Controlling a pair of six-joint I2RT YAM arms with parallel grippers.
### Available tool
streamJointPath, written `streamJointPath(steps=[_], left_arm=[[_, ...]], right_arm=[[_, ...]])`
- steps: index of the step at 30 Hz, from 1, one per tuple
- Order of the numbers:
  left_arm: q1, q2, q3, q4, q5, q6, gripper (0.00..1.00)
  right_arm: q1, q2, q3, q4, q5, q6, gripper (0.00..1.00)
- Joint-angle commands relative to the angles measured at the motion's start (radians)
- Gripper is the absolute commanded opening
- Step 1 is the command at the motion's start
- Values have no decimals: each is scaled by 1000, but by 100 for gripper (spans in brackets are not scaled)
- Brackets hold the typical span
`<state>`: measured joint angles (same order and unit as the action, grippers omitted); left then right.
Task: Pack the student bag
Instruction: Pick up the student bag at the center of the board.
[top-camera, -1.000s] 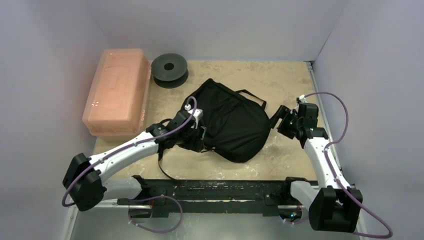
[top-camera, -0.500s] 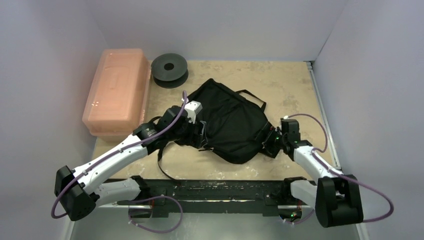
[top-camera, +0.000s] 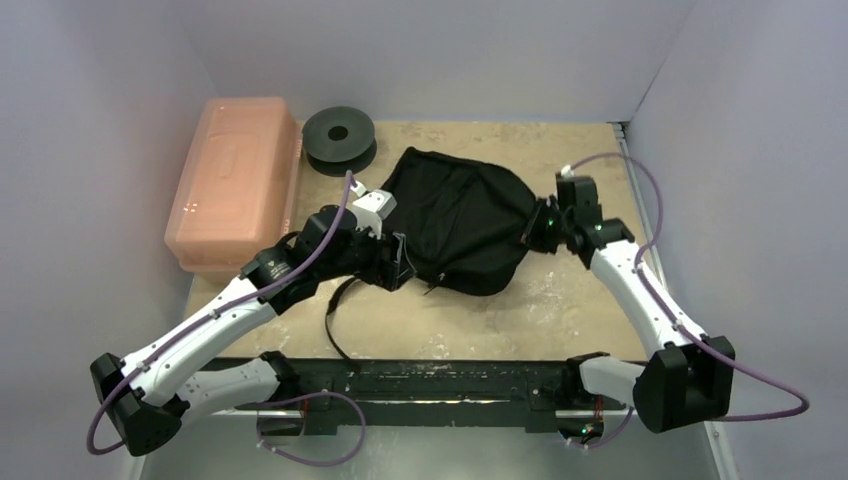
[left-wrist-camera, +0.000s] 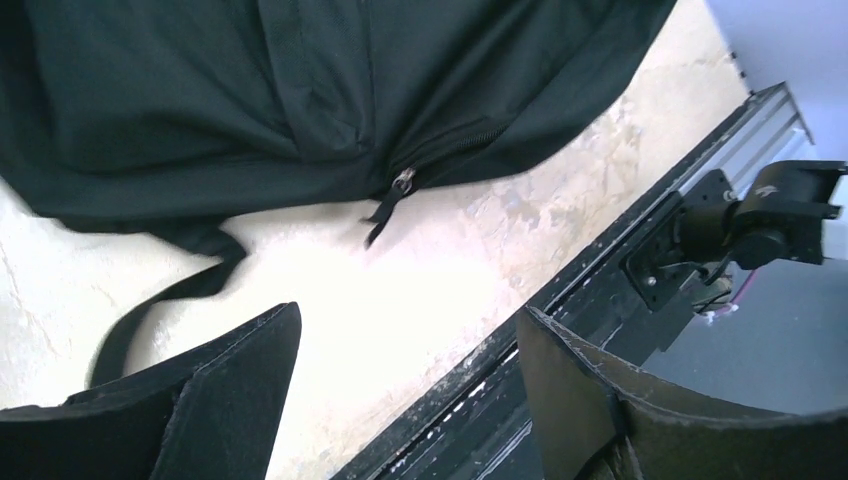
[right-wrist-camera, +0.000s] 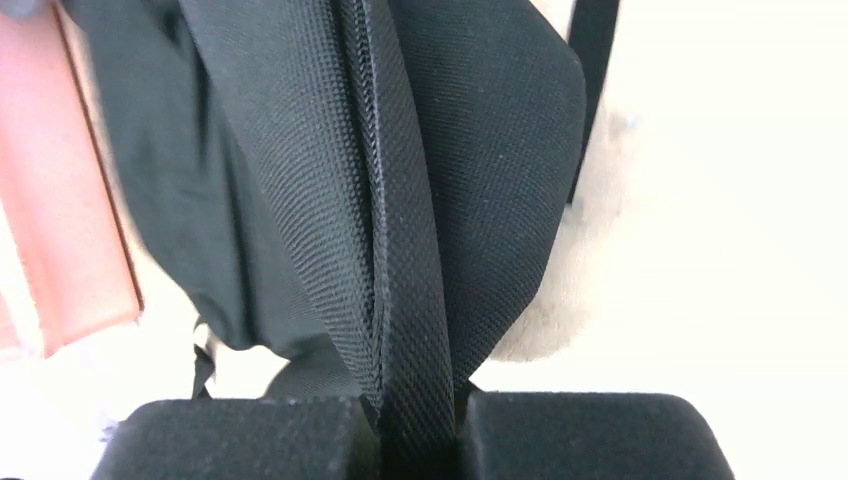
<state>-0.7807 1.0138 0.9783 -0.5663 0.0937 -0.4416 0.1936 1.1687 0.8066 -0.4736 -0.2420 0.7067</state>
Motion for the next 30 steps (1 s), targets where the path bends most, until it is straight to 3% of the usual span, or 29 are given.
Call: streamJointPath(steps=[1, 5, 10, 15, 17, 25, 30], left_arm=[[6, -28, 80, 23, 36, 43, 78], [6, -26, 120, 13, 59, 58, 78], [6, -22, 148, 5, 119, 65, 77], [6, -11, 149, -3, 134, 95, 77], [6, -6, 142, -2, 137, 103, 77], [6, 17, 134, -16, 153, 130, 77], [6, 42, 141, -2, 167, 117, 76]], right_arm=[[-17, 7, 455, -222, 337, -307, 0], [-62, 98, 718, -363, 281, -580, 0], [-218, 216, 1079, -534, 220, -821, 0], [-221, 319, 1511, -666, 263, -990, 0], [-221, 298, 1551, -679, 244, -1103, 0], [-220, 151, 1497, -638, 263, -1295, 0], [-218, 321, 1567, -639, 306, -1312, 0]])
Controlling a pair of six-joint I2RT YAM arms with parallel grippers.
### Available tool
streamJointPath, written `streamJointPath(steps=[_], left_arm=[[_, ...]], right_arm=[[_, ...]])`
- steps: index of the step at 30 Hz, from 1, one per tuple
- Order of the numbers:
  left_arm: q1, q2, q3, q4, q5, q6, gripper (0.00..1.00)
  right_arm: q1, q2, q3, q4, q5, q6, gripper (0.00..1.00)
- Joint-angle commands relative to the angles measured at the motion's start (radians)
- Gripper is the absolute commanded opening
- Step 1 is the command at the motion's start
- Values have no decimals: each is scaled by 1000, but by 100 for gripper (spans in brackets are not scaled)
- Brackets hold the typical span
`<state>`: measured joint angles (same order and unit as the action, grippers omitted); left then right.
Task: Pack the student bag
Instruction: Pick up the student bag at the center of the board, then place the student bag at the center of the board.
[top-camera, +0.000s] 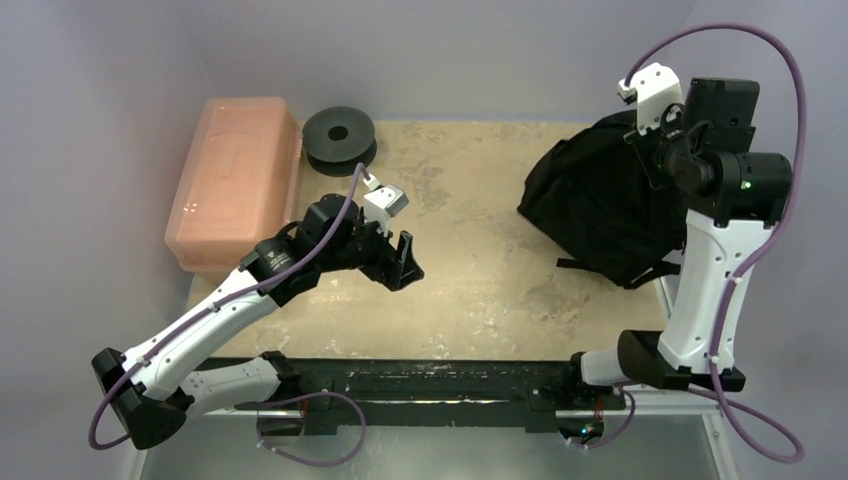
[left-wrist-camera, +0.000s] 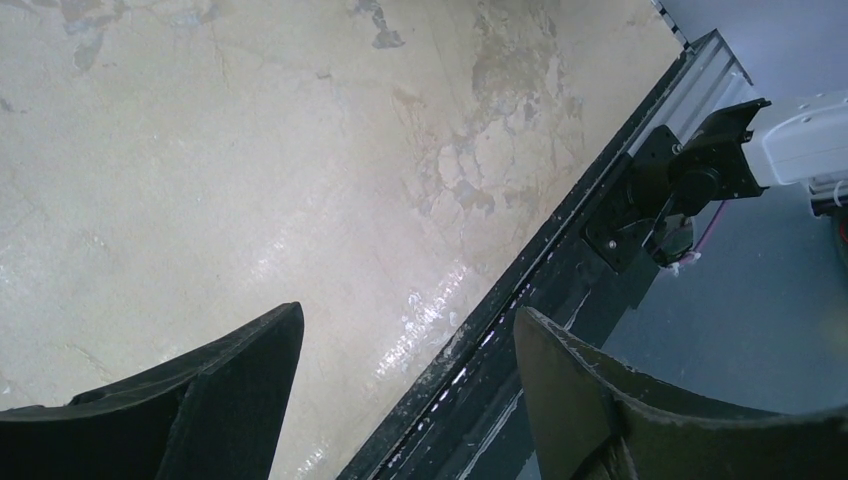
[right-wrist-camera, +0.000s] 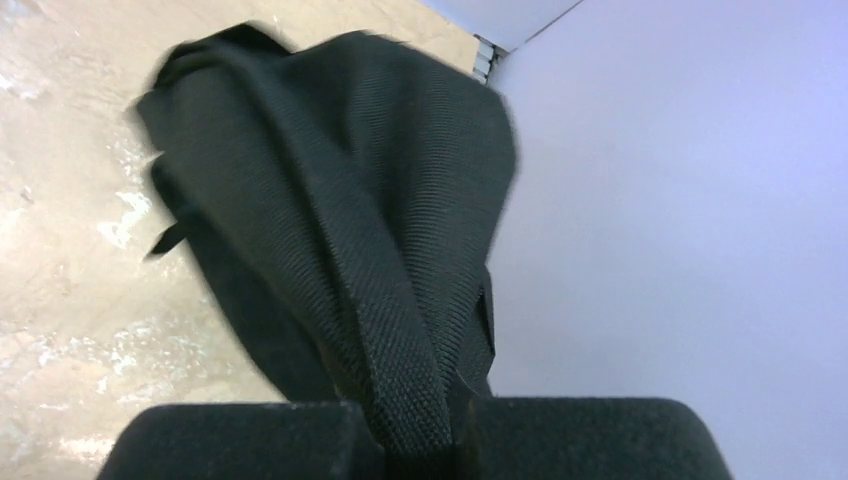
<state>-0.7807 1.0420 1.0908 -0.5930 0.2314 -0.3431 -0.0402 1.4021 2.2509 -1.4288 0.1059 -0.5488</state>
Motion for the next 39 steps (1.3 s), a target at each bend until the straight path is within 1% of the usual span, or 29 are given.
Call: streamJointPath(steps=[1, 3, 5, 7, 9, 11, 14, 16, 20, 22, 27, 30, 33, 35, 37, 39], left_arm=[[7, 17, 29, 27, 28, 16, 76], [13, 21, 29, 26, 24, 8, 76], [15, 21, 29, 25, 17, 6, 76], [19, 21, 29, 23, 2, 4, 76], [23, 26, 30, 22, 0, 0, 76], [24, 41, 37, 23, 11, -5, 76], [26, 71, 44, 32, 45, -30, 76], [27, 87, 43, 51, 77, -48, 76], [27, 106, 55, 56, 101, -62, 76], [27, 107, 54, 54, 103, -61, 76], [28, 109, 54, 36, 111, -45, 76], [30, 112, 53, 36, 119, -36, 76], [35, 111, 54, 39, 133, -34, 76], [35, 105, 43, 44, 135, -36, 76], [37, 101, 34, 45, 134, -37, 76], [37, 101, 28, 45, 134, -36, 76]], right_arm=[[17, 130, 158, 313, -46, -48, 0], [31, 203, 203, 305, -56, -11, 0], [103, 225, 163, 300, 11, 30, 0], [151, 202, 63, 319, 118, 76, 0], [159, 155, -29, 375, 195, 101, 0], [158, 119, -58, 421, 247, 103, 0], [159, 133, 24, 391, 359, 39, 0], [158, 149, 70, 382, 364, 8, 0], [149, 144, 31, 425, 447, -81, 0], [118, 149, 24, 446, 462, -105, 0], [19, 145, 67, 467, 465, -115, 0], [3, 152, 76, 467, 479, -109, 0], [4, 169, -1, 478, 517, -96, 0], [9, 192, -36, 455, 499, -54, 0], [19, 213, -72, 432, 464, -6, 7], [32, 214, -136, 437, 445, 27, 9]])
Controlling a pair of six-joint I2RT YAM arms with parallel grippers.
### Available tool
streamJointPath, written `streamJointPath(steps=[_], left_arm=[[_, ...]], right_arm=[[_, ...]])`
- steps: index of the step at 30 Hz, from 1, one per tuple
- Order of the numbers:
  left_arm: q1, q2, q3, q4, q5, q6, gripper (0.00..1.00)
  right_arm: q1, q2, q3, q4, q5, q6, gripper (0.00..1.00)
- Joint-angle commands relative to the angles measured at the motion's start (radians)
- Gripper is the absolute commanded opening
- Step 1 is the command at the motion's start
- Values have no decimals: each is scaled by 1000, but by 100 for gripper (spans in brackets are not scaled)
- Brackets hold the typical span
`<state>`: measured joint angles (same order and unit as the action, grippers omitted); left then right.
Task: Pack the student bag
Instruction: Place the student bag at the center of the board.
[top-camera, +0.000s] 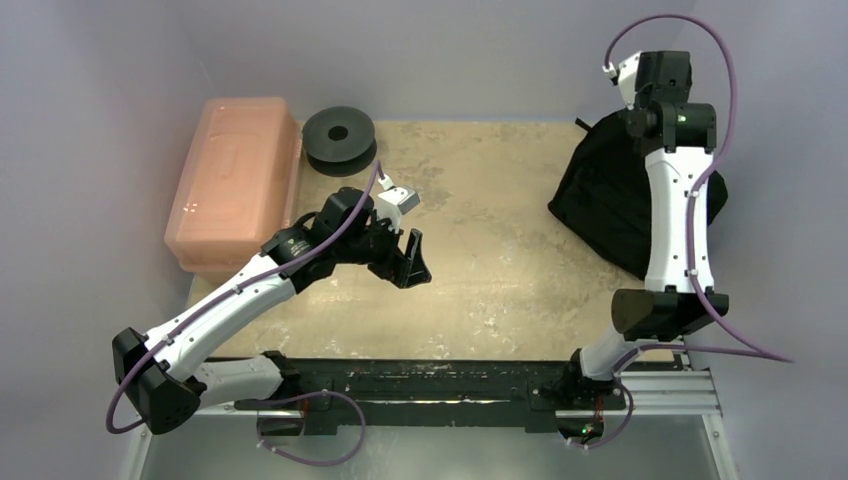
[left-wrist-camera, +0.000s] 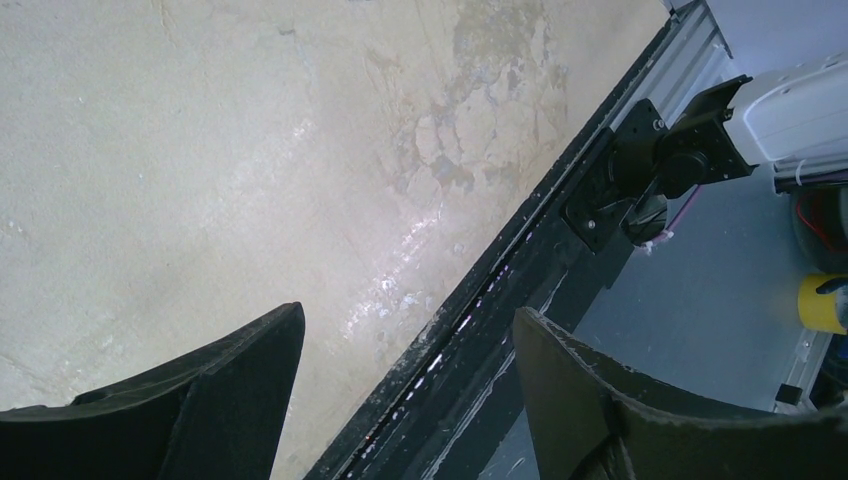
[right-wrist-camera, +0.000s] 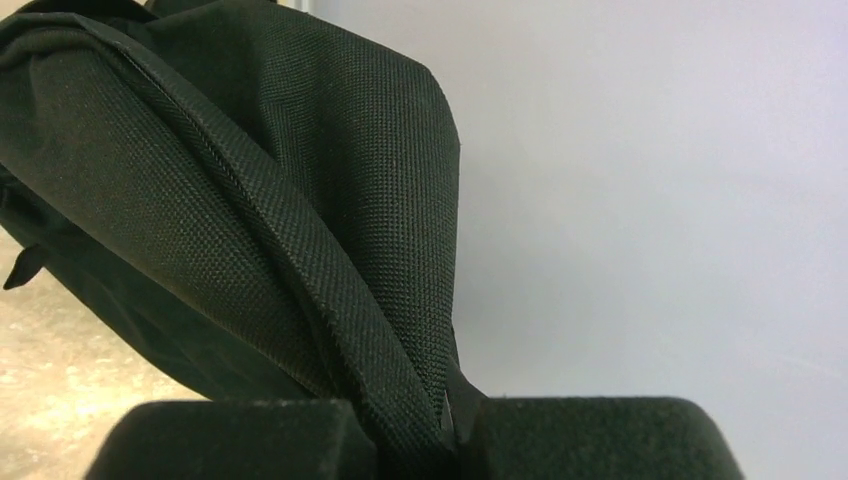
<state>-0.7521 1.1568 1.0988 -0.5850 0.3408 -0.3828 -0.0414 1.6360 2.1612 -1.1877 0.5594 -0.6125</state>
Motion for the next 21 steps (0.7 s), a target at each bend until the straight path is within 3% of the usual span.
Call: streamJointPath(steps=[1, 5, 8, 14, 21], left_arm=[[9, -12, 19, 37, 25, 3, 76], [9, -9, 18, 37, 30, 0, 76], [9, -5, 16, 42, 33, -2, 76], [10, -4, 19, 42, 44, -3, 76], [9, -8, 12, 46, 51, -5, 76]], right_arm=[[33, -24, -85, 206, -16, 97, 11], [64, -52, -180, 229, -16, 105, 23], [64, -89, -240, 294, -12, 87, 39], [2, -61, -200, 296, -14, 103, 50], [-18, -87, -219, 330, -28, 92, 71]])
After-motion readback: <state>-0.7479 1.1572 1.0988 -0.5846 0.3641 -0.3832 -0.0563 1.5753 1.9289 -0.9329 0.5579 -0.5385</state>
